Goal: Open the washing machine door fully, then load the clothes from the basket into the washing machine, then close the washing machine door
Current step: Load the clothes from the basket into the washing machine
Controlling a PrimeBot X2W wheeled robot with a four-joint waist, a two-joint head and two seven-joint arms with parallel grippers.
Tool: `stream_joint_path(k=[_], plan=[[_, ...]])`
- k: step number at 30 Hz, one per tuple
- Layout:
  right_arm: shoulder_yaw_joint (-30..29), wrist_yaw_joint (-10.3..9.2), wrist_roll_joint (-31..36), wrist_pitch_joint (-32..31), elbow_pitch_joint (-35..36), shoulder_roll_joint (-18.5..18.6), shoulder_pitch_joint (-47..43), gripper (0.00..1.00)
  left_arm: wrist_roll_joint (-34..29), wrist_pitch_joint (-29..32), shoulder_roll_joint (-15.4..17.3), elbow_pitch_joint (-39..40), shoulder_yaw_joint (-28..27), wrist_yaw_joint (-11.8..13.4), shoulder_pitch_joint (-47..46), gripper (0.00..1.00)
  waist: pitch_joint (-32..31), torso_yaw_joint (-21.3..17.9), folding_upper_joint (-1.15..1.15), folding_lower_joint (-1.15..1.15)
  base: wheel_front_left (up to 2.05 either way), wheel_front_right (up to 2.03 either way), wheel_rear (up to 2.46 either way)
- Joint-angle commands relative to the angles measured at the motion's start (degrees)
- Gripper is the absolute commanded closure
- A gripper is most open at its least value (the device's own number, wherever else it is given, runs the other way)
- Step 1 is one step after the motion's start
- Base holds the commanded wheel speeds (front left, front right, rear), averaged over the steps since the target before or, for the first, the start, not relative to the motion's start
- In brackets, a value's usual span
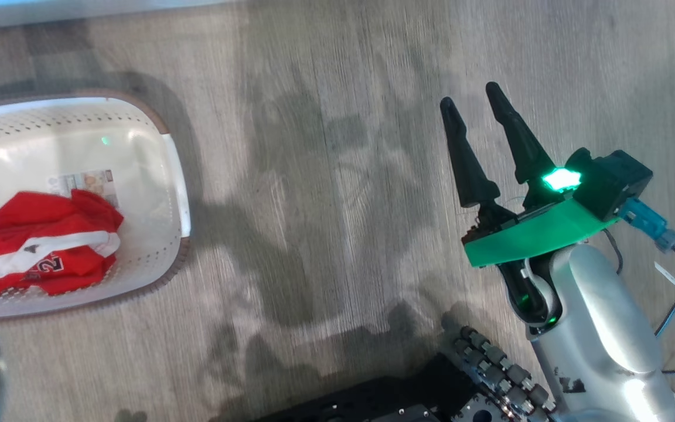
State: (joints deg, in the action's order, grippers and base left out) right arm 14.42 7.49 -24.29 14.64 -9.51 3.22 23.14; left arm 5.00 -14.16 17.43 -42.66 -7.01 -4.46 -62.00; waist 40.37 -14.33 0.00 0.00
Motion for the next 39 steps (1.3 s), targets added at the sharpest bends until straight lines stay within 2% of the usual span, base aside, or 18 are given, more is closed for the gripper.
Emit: stream_joint_path(k=[1, 9, 18, 24, 31, 35, 39], plan=[[1.3, 0.0, -0.5, 0.4, 1.9, -0.3, -0.7, 0.0, -0.8, 0.5, 4.2, 1.1, 0.2, -0.4, -3.3, 1.0, 1.0, -0.5, 0.0, 0.0, 0.0, 0.0, 0.0], [1.8, 0.0, -1.3, 0.4, 2.4, -0.3, -0.4, 0.0, -1.6, 4.1, 8.8, -0.4, 2.9, -2.0, -11.5, 1.0, 3.7, -1.7, 0.0, 0.0, 0.0, 0.0, 0.0], [3.9, 0.0, -3.1, 0.4, 3.0, -0.3, 0.7, 0.0, -2.3, 8.9, 14.4, -1.6, 8.6, -2.9, -23.5, 1.0, 7.6, -3.8, 0.0, 0.0, 0.0, 0.0, 0.0], [6.0, 0.0, -5.0, 0.4, 3.2, -0.3, 1.7, 0.0, -0.7, 10.2, 16.3, -2.7, 13.5, -3.0, -31.3, 1.0, 9.6, -5.7, 0.0, 0.0, 0.0, 0.0, 0.0], [7.9, 0.0, -7.1, 0.4, 3.4, -0.3, 2.6, 0.0, 0.6, 6.2, 17.9, -4.2, 16.4, -3.0, -40.8, 1.0, 11.3, -8.2, 0.0, 0.0, 0.0, 0.0, 0.0], [8.5, 0.0, -8.0, 0.4, 3.4, -0.3, 3.0, 0.0, 0.0, 1.3, 17.4, -5.1, 16.5, -1.3, -45.4, 1.0, 11.9, -9.0, 0.0, 0.0, 0.0, 0.0, 0.0], [8.9, 0.0, -8.7, 0.4, 3.5, -0.3, 3.2, 0.0, -0.8, -0.1, 17.0, -7.1, 17.7, -1.1, -46.9, 1.0, 12.2, -9.4, 0.0, 0.0, 0.0, 0.0, 0.0]])
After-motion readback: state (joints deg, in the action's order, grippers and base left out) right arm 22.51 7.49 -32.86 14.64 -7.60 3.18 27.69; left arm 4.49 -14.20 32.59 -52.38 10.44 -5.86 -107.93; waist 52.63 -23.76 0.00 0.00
